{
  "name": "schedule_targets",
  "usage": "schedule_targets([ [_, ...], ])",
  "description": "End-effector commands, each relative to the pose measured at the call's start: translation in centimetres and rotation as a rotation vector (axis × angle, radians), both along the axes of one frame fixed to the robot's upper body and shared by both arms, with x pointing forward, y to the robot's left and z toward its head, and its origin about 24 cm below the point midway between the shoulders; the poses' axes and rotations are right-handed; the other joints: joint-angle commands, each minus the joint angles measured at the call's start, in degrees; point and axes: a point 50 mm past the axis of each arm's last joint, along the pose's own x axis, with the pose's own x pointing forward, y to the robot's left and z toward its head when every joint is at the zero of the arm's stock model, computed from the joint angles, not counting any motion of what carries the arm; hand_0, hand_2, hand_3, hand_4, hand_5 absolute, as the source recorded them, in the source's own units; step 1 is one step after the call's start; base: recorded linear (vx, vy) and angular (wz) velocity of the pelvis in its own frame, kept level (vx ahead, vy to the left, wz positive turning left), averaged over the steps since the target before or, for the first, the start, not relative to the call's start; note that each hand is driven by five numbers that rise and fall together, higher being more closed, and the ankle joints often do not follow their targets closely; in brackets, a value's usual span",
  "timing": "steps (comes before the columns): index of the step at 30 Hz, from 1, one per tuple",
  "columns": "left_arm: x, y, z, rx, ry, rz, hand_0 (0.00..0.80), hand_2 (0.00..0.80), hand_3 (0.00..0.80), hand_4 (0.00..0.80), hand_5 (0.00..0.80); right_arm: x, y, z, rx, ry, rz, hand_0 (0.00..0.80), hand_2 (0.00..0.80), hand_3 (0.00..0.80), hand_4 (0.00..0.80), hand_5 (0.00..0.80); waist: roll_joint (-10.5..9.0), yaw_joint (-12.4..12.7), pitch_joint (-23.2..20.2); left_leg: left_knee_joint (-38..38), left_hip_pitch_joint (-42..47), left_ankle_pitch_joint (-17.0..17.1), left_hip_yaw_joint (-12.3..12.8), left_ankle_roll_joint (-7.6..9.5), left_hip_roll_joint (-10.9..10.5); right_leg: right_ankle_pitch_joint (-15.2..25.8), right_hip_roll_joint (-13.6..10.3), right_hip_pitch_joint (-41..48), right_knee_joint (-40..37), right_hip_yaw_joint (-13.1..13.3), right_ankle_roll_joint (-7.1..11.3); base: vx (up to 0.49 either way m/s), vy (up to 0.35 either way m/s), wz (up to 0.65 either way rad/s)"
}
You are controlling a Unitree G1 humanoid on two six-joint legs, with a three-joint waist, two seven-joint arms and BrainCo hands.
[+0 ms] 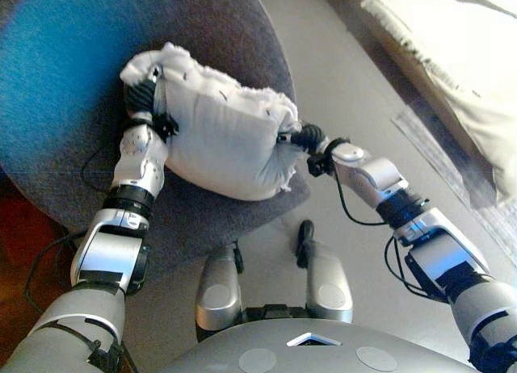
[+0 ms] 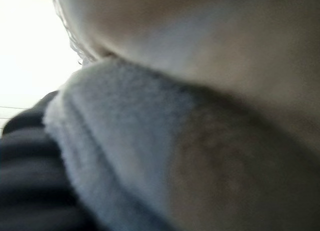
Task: Pick up the cushion and take it to the sofa
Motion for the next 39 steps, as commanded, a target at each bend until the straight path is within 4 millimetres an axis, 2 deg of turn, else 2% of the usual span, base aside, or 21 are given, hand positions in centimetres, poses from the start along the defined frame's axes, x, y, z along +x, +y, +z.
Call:
schedule_targets([
  [1,1.8,-5.2,6.6,0.027,-0.249,-0.165,0.800,0.800,0.800,0.800,0.800,-1.5,7.0,5.8,0.234,-0.180,0.269,0.800,0.800,0.800,0.800,0.800,-1.07,-0.5,1.9,13.5,-4.4,-9.2,-3.1,-0.28,0.2,3.1,-4.3,-0.9,-1.6,2.1,4.79,0.002,-0.022,-0.10],
  [6,2.1,-6.0,8.8,0.014,-0.322,-0.200,0.800,0.800,0.800,0.800,0.800,-0.7,7.0,6.9,0.257,-0.217,0.226,0.800,0.800,0.800,0.800,0.800,-0.83,-0.7,4.0,14.6,-5.4,-9.9,-3.2,-0.16,0.3,2.3,-4.6,-2.1,0.2,2.5,5.10,-0.002,-0.007,-0.03],
  [8,2.4,-6.5,9.9,-0.005,-0.353,-0.225,0.800,0.800,0.800,0.800,0.800,0.1,6.8,7.9,0.266,-0.248,0.187,0.800,0.800,0.800,0.800,0.800,-0.45,-0.6,5.1,14.3,-5.7,-9.7,-3.2,-0.27,0.1,2.2,-4.6,-2.3,0.0,2.5,5.21,-0.023,-0.021,-0.07],
  [17,3.7,-7.3,13.9,-0.013,-0.367,-0.235,0.800,0.800,0.800,0.800,0.800,3.8,4.4,11.3,0.312,-0.282,0.024,0.800,0.800,0.800,0.800,0.800,1.07,-1.1,6.2,10.5,-5.4,-7.3,-2.2,-1.12,-0.7,3.1,-3.8,-1.4,-4.1,0.9,4.58,-0.012,-0.004,-0.01],
  [18,3.7,-7.3,14.1,-0.017,-0.368,-0.234,0.800,0.800,0.800,0.800,0.800,3.9,4.1,11.4,0.320,-0.279,0.014,0.756,0.756,0.756,0.756,0.756,1.15,-1.2,6.1,10.4,-5.3,-7.3,-2.1,-1.14,-0.7,3.1,-3.8,-1.2,-4.3,0.7,4.56,0.030,-0.005,0.01],
  [19,3.8,-7.3,14.4,-0.025,-0.370,-0.237,0.800,0.800,0.800,0.800,0.800,4.1,4.0,11.5,0.327,-0.273,0.007,0.358,0.358,0.358,0.358,0.358,1.24,-1.2,5.9,10.1,-5.2,-7.3,-2.1,-1.17,-0.8,3.1,-3.8,-0.9,-4.6,0.5,4.54,0.043,-0.014,0.04],
  [20,3.8,-7.3,14.5,-0.029,-0.368,-0.237,0.800,0.800,0.800,0.800,0.800,4.2,3.8,11.5,0.333,-0.267,-0.003,0.000,0.000,0.000,0.000,0.000,1.29,-1.1,5.7,9.8,-4.9,-7.3,-2.1,-1.22,-0.9,3.1,-3.8,-0.6,-4.9,0.3,4.51,0.054,-0.022,0.06],
  [22,3.8,-7.4,14.3,-0.022,-0.356,-0.224,0.452,0.452,0.452,0.452,0.452,4.3,3.6,11.4,0.341,-0.263,-0.020,0.000,0.000,0.000,0.000,0.000,1.34,-1.0,5.4,9.4,-4.3,-7.3,-2.0,-1.35,-0.9,3.0,-3.9,0.1,-5.3,-0.1,4.48,0.068,-0.029,0.02],
  [23,3.9,-7.2,14.0,-0.016,-0.339,-0.211,0.000,0.000,0.000,0.000,0.000,4.3,3.6,11.2,0.346,-0.259,-0.027,0.000,0.000,0.000,0.000,0.000,1.33,-1.0,5.2,9.2,-3.8,-7.3,-2.0,-1.43,-0.8,2.9,-3.9,0.7,-5.6,-0.3,4.46,0.076,-0.030,0.00],
  [34,3.0,-5.2,11.8,-0.013,-0.302,-0.168,0.000,0.000,0.000,0.000,0.000,3.6,1.4,9.9,0.390,-0.252,-0.100,0.000,0.000,0.000,0.000,0.000,0.71,-0.2,1.2,5.5,2.4,-7.2,-1.7,-2.07,0.0,1.7,-3.3,8.0,-9.2,-2.2,3.90,0.105,-0.032,0.02],
  [39,2.5,-3.3,10.3,0.002,-0.245,-0.081,0.000,0.000,0.000,0.000,0.000,3.3,0.1,8.8,0.413,-0.238,-0.181,0.000,0.000,0.000,0.000,0.000,0.45,0.2,-1.5,3.0,5.9,-6.9,-1.5,-2.26,0.3,1.1,-2.7,12.1,-11.2,-3.0,3.71,0.121,-0.020,0.02],
])
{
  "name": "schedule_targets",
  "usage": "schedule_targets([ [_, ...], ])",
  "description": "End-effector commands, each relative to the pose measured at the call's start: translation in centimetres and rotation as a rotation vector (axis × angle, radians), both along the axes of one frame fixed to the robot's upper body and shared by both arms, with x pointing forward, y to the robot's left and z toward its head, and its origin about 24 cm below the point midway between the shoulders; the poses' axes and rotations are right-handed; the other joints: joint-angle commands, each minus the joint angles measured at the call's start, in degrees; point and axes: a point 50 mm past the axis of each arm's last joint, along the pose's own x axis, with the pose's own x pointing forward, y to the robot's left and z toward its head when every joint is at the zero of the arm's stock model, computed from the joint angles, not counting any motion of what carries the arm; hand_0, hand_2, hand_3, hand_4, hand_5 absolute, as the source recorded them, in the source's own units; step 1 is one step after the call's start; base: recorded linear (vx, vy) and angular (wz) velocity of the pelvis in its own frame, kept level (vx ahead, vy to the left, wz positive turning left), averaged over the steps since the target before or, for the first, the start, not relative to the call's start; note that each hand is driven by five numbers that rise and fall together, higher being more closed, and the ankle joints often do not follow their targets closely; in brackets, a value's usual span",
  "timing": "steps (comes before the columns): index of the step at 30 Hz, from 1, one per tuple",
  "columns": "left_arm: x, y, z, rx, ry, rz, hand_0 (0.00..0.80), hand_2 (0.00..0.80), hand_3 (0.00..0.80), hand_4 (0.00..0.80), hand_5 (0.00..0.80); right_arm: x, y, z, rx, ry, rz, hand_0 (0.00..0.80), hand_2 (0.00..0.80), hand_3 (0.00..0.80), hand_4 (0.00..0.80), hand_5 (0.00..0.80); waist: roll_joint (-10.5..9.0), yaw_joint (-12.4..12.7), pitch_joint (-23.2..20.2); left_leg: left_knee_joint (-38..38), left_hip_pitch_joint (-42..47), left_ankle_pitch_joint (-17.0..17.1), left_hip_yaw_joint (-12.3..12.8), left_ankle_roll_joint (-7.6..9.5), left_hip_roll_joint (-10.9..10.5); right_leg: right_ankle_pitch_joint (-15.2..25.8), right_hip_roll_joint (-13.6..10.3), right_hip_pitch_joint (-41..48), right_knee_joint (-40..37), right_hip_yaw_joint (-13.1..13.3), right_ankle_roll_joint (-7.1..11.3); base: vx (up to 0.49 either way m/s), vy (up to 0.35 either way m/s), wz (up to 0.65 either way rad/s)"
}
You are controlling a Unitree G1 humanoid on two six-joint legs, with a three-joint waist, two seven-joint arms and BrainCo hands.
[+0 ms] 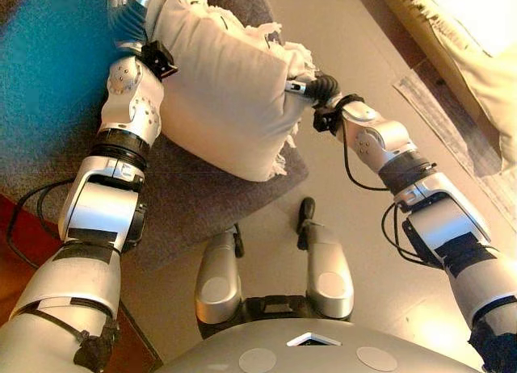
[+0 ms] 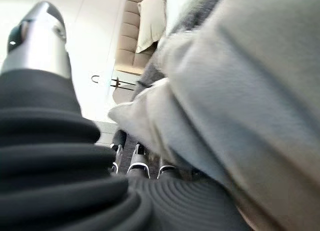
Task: Pick up the cushion and take it to the sofa
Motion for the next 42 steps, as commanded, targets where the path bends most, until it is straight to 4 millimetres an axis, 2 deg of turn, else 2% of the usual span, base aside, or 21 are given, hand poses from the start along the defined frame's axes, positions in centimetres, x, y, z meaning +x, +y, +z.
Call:
schedule_targets([
  [1,-0.5,-1.0,2.0,0.060,-0.098,-0.011,0.000,0.000,0.000,0.000,0.000,-0.5,2.0,4.4,0.235,-0.174,0.038,0.000,0.000,0.000,0.000,0.000,-0.93,1.3,-8.3,6.7,0.2,-7.3,-0.6,-2.23,0.4,-2.4,-3.4,4.5,-4.0,-0.6,3.40,0.123,-0.013,0.03],
  [9,-1.8,1.8,0.4,0.119,-0.051,0.151,0.000,0.000,0.000,0.000,0.000,-1.5,-0.7,4.5,0.228,-0.273,-0.158,0.000,0.000,0.000,0.000,0.000,-0.36,1.4,-14.3,0.6,6.8,-6.2,0.0,-2.02,0.3,-2.7,-1.9,10.9,-8.3,-1.3,3.52,0.162,0.013,0.05],
  [14,-2.8,2.2,-0.9,0.151,-0.046,0.170,0.000,0.000,0.000,0.000,0.000,-2.3,-2.0,2.9,0.204,-0.250,-0.217,0.000,0.000,0.000,0.000,0.000,0.20,1.5,-17.1,-2.5,9.6,-5.4,0.2,-2.11,0.1,-2.6,-1.1,13.5,-10.3,-1.8,3.45,0.137,0.024,0.07],
  [19,-3.8,3.0,-1.4,0.166,-0.069,0.127,0.000,0.000,0.000,0.000,0.000,-2.8,-4.4,0.3,0.180,-0.193,-0.301,0.000,0.000,0.000,0.000,0.000,0.55,2.0,-20.1,-4.8,12.7,-5.2,0.8,-2.23,0.3,-2.5,-0.7,16.5,-12.1,-2.9,3.49,0.125,0.015,0.14],
  [26,-5.8,4.1,-2.3,0.173,-0.104,0.105,0.000,0.000,0.000,0.000,0.000,-4.2,-7.0,-1.8,0.163,-0.191,-0.363,0.000,0.000,0.000,0.000,0.000,0.66,2.4,-22.4,-7.0,15.6,-5.2,1.4,-1.99,0.3,-2.5,0.0,19.5,-14.2,-3.8,3.38,0.038,0.000,0.02],
  [32,-8.3,3.8,-3.5,0.068,-0.193,-0.011,0.000,0.000,0.000,0.000,0.000,-6.3,-6.1,-2.3,0.443,-0.229,-0.169,0.000,0.000,0.000,0.000,0.000,0.29,3.0,-23.7,-8.1,16.9,-5.4,1.6,-1.41,-0.1,-2.3,0.3,20.7,-15.5,-4.6,3.24,0.000,0.000,0.00],
  [37,-11.0,1.4,-5.9,-0.066,-0.249,-0.231,0.000,0.000,0.000,0.000,0.000,-9.3,-4.6,-3.7,0.697,-0.250,0.004,0.000,0.000,0.000,0.000,0.000,-0.07,3.3,-24.5,-8.8,17.4,-5.5,1.7,-0.84,-0.4,-1.9,0.6,21.0,-16.0,-4.9,3.31,-0.050,-0.015,0.00],
  [42,-13.1,-0.1,-8.2,-0.170,-0.234,-0.370,0.000,0.000,0.000,0.000,0.000,-11.4,-4.2,-5.6,0.867,-0.227,0.047,0.000,0.000,0.000,0.000,0.000,-0.39,3.7,-25.1,-8.8,17.6,-5.6,1.8,-0.42,-0.8,-1.5,1.0,21.2,-16.5,-5.0,3.18,-0.055,-0.016,0.01],
])
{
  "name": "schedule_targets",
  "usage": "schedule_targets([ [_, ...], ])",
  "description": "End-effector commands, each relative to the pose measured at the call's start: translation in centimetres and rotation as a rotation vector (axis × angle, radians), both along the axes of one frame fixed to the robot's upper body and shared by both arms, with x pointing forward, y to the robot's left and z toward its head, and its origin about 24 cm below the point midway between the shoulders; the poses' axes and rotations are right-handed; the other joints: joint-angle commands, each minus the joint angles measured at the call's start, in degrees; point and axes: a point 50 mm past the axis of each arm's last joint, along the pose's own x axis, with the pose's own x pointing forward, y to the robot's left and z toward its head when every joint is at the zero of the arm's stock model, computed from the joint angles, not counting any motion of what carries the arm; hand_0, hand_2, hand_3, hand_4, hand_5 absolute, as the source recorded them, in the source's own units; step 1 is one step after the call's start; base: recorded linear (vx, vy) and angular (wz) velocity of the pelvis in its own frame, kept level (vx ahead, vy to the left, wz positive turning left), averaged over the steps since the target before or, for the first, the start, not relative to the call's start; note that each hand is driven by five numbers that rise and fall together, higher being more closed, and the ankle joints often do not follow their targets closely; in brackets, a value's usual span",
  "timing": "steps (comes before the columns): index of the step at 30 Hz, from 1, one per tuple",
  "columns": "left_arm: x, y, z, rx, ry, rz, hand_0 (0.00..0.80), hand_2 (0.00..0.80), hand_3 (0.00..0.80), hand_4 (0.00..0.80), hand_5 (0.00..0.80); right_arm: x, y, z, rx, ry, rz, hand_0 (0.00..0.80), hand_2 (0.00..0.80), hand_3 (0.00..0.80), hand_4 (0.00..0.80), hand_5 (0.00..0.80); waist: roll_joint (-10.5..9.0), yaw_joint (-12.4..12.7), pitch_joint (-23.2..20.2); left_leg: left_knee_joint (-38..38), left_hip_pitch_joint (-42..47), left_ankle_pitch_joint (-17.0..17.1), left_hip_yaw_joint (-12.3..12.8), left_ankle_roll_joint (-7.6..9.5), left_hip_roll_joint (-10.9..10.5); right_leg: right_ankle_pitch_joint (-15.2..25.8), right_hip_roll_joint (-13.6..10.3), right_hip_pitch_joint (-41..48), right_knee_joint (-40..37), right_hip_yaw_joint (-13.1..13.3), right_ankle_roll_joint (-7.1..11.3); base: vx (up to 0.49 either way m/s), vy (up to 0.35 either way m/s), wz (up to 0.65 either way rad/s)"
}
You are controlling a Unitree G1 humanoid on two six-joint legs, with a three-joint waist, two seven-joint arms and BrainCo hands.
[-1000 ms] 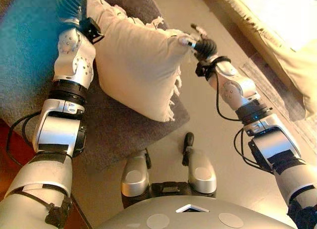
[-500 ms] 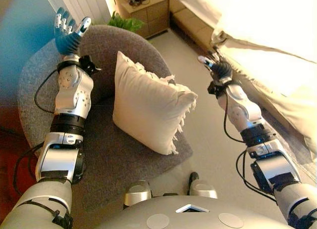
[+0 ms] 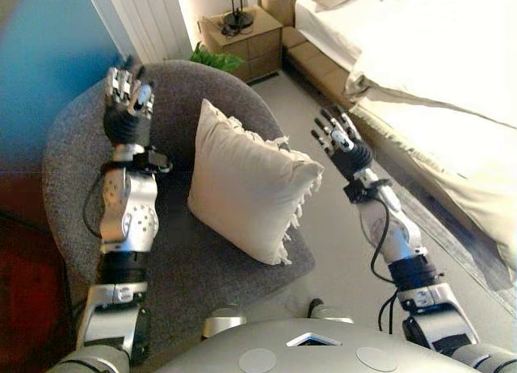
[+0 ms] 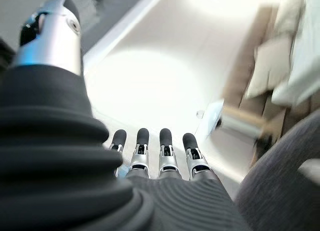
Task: Pick up the cushion and take it to the sofa
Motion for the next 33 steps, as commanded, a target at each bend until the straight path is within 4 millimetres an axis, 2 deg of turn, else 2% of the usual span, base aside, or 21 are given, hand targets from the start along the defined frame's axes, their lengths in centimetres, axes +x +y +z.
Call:
schedule_targets([
  [1,-0.9,0.3,1.0,-0.003,-0.085,-0.076,0.000,0.000,0.000,0.000,0.000,-0.5,-0.3,2.1,0.165,-0.158,-0.005,0.000,0.000,0.000,0.000,0.000,-2.30,0.9,-2.9,7.2,-1.5,-7.7,1.9,1.19,-0.5,-3.3,-2.1,-0.8,1.8,-2.1,1.46,-0.077,-0.028,0.02],
  [8,-4.0,0.4,-2.9,-0.008,0.046,-0.112,0.000,0.000,0.000,0.000,0.000,-3.6,0.8,-1.3,0.223,-0.121,0.104,0.000,0.000,0.000,0.000,0.000,-2.84,1.7,-2.3,7.3,-2.2,-7.3,1.5,1.43,-0.9,-2.6,-1.4,-1.2,1.3,-2.4,1.08,-0.085,-0.042,-0.01],
  [12,-6.0,0.4,-5.1,-0.099,0.107,-0.163,0.000,0.000,0.000,0.000,0.000,-5.5,1.0,-2.7,0.223,-0.131,0.192,0.000,0.000,0.000,0.000,0.000,-3.05,2.4,-1.5,7.0,-2.6,-7.0,1.4,1.29,-1.0,-2.3,-1.2,-1.5,0.9,-3.1,1.00,-0.093,-0.033,0.00],
  [17,-7.8,-0.1,-7.5,-0.146,0.197,-0.165,0.000,0.000,0.000,0.000,0.000,-7.1,1.5,-4.9,0.238,-0.031,0.243,0.000,0.000,0.000,0.000,0.000,-2.92,3.8,0.1,7.4,-4.0,-6.4,0.7,0.97,-1.0,-1.9,-1.1,-2.2,0.8,-4.0,0.79,-0.128,-0.021,0.02],
  [21,-8.1,-1.1,-8.6,-0.178,0.237,-0.181,0.000,0.000,0.000,0.000,0.000,-7.3,1.7,-5.8,0.186,-0.001,0.246,0.000,0.000,0.000,0.000,0.000,-2.55,4.5,1.4,6.1,-5.2,-5.1,0.1,0.65,-0.8,-1.5,-0.9,-3.3,0.5,-4.8,0.64,-0.147,-0.010,0.09],
  [25,-7.9,-2.0,-9.2,-0.020,0.286,-0.202,0.000,0.000,0.000,0.000,0.000,-6.8,1.5,-6.1,0.028,0.014,0.253,0.000,0.000,0.000,0.000,0.000,-2.29,5.0,1.8,4.3,-5.7,-3.9,-0.5,0.30,-0.8,-1.0,-0.7,-4.0,0.2,-5.5,0.80,-0.096,-0.011,0.11],
  [33,-7.2,-2.9,-9.2,-0.049,0.301,-0.254,0.000,0.000,0.000,0.000,0.000,-6.4,1.0,-6.5,-0.011,0.067,0.193,0.000,0.000,0.000,0.000,0.000,-2.05,4.8,2.3,4.9,-6.4,-3.8,-0.7,0.01,-0.8,-0.9,-0.7,-4.6,0.6,-5.9,0.79,-0.028,0.004,0.08],
])
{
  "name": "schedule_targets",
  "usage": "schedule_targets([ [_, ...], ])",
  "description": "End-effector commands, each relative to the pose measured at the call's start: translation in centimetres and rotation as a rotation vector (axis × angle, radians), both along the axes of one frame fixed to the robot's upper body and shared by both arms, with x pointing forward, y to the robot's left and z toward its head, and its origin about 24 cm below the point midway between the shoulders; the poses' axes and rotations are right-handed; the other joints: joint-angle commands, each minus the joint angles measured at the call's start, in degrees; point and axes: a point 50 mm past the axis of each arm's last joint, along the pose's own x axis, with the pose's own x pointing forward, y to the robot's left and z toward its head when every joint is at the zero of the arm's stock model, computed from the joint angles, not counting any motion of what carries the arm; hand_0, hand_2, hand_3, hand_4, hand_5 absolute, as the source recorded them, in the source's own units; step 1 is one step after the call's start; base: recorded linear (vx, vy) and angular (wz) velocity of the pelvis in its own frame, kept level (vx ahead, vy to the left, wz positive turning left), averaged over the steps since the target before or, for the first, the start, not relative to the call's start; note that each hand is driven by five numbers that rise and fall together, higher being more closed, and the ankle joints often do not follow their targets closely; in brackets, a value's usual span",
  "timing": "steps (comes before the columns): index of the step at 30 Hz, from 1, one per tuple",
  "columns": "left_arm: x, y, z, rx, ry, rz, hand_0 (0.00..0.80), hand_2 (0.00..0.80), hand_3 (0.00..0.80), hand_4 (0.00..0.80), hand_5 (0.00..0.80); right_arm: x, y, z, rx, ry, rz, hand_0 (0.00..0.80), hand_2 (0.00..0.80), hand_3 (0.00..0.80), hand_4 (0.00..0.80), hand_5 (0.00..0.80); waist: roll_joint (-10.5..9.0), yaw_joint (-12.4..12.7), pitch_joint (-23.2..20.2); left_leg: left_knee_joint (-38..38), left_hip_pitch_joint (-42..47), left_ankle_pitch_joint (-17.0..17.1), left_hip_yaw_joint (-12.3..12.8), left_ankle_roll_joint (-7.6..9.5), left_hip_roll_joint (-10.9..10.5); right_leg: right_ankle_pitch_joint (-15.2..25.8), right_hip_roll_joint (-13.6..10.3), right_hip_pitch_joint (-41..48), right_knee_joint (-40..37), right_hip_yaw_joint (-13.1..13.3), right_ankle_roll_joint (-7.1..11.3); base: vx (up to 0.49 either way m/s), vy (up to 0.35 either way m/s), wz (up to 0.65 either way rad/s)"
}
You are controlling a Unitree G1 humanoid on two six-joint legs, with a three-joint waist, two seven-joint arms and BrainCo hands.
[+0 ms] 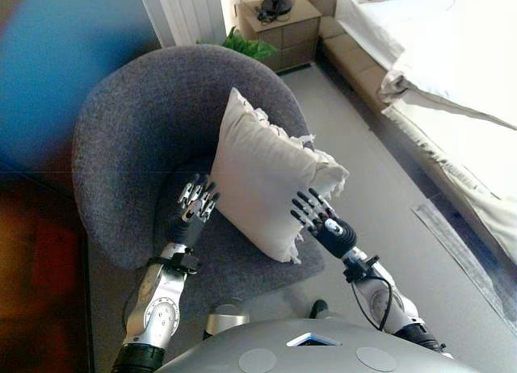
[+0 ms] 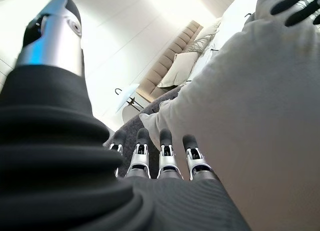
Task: Pick up the cushion and take it to the sofa
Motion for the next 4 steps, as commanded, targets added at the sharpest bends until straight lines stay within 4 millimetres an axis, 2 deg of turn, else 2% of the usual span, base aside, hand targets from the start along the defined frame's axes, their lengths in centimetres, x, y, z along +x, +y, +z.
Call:
schedule_targets([
  [1,2.45,0.30,2.52,0.054,-0.135,-0.029,0.000,0.000,0.000,0.000,0.000,2.64,1.21,2.63,0.019,-0.159,-0.001,0.000,0.000,0.000,0.000,0.000,-2.94,0.0,3.1,4.3,0.2,-4.7,2.6,-0.08,-0.5,-0.4,-0.5,-0.5,0.6,-2.2,0.36,-0.010,0.016,0.04],
  [4,2.49,0.11,2.39,0.087,-0.132,-0.039,0.000,0.000,0.000,0.000,0.000,2.59,1.30,2.68,-0.016,-0.160,0.003,0.000,0.000,0.000,0.000,0.000,-2.93,-0.3,3.2,4.4,0.3,-4.9,2.6,0.09,-0.7,-0.3,-0.7,-0.6,0.6,-1.9,0.50,0.000,0.000,0.00],
])
